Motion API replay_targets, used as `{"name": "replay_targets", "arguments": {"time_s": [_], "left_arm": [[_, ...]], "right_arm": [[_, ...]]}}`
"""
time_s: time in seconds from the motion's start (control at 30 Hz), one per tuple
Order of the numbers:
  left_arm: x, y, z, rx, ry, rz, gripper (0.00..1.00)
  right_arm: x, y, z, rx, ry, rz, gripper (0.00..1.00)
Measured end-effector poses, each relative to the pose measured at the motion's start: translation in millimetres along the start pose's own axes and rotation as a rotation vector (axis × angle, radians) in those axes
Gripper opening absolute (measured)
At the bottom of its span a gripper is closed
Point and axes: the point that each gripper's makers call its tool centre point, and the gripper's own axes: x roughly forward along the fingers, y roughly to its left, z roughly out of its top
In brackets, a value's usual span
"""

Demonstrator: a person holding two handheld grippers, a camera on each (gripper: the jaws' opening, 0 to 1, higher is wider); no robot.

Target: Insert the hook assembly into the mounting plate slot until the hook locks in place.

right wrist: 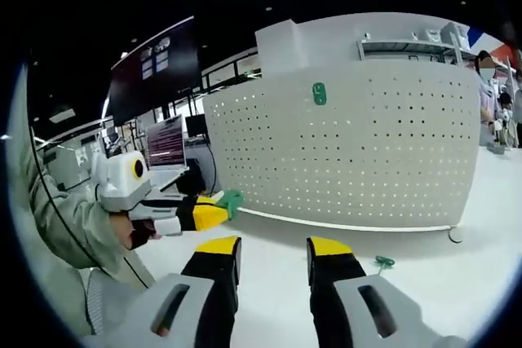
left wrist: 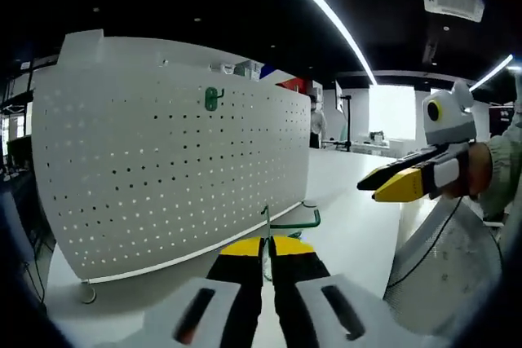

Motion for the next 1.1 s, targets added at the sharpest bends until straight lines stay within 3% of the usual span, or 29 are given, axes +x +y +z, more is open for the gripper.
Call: {"name": "replay_targets", "arguments": {"time_s": [0.13, 0.47, 0.67, 1.1], "left_arm": [[-2, -9.3, 9.6, 0.015, -0.022, -0.001, 0.03], [-5, -36.0, 42.4, 0.147, -0.112, -0.039, 0.03], [-8, -39.0, 54.6, 0.158, -0.147, -0.026, 0.03], [-12, -40.9, 72.0, 0.189, -0.213, -0.011, 0.03]], "right_arm": [[3, 10, 7.5, 0.013, -0.020, 0.028, 0.30], [13, 38, 33.8, 0.107, -0.111, 0.119, 0.23], [15, 45, 47.6, 0.220, -0.174, 0.150, 0.18], [21, 49, 58.8, 0.300, -0.228, 0.171, 0.10]]}}
